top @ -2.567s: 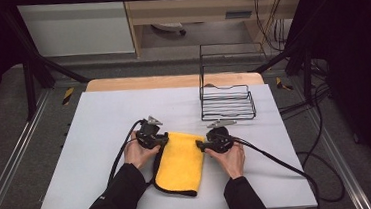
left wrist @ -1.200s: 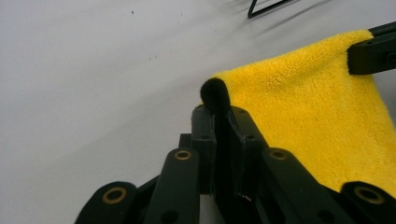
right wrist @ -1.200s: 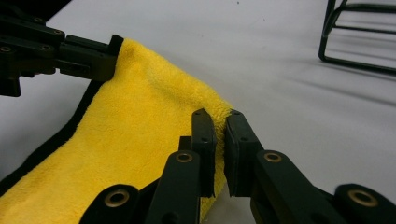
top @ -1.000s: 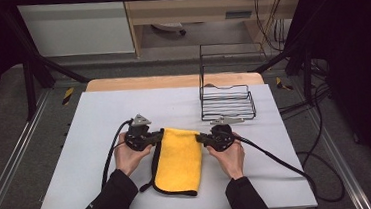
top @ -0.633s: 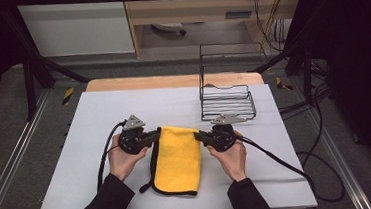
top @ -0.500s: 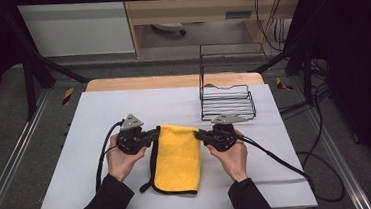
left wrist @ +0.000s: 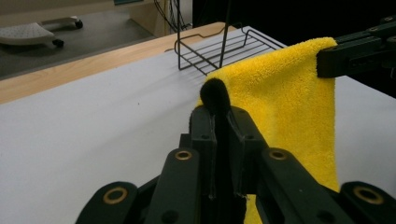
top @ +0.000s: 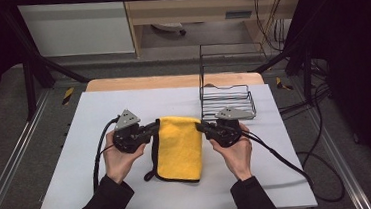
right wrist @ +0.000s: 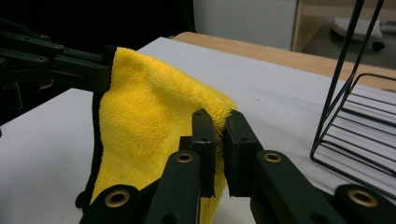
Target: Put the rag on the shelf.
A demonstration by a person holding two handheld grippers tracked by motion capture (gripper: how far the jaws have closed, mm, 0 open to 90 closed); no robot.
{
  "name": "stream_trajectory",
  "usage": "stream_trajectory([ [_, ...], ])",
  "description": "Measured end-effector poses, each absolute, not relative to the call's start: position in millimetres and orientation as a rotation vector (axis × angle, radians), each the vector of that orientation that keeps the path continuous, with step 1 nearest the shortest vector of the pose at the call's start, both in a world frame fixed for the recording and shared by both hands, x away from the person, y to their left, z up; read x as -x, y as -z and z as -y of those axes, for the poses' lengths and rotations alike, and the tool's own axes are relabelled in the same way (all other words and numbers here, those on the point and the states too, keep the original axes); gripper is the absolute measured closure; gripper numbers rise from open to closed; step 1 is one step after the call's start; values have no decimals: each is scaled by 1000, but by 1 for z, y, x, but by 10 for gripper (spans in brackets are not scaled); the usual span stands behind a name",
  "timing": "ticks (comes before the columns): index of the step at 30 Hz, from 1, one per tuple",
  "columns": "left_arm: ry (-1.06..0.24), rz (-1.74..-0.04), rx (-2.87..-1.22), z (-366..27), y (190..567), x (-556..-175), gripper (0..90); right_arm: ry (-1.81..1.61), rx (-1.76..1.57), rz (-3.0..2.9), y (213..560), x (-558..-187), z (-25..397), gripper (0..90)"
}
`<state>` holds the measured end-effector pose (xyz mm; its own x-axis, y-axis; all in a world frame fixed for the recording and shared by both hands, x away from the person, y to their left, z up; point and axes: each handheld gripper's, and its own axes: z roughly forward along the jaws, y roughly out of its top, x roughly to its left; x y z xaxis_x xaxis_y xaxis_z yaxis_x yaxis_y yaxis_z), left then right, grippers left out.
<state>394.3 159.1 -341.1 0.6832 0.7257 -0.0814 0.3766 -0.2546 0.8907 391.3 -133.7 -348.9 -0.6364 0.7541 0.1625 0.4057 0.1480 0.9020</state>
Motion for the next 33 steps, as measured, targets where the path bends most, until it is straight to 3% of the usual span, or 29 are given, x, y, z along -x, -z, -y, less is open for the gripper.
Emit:
stream_trajectory([
  [33, -556, -768, -1689, -137, 300, -394, 820, -1515, -980, -1922, 296, -382, 151, 844],
])
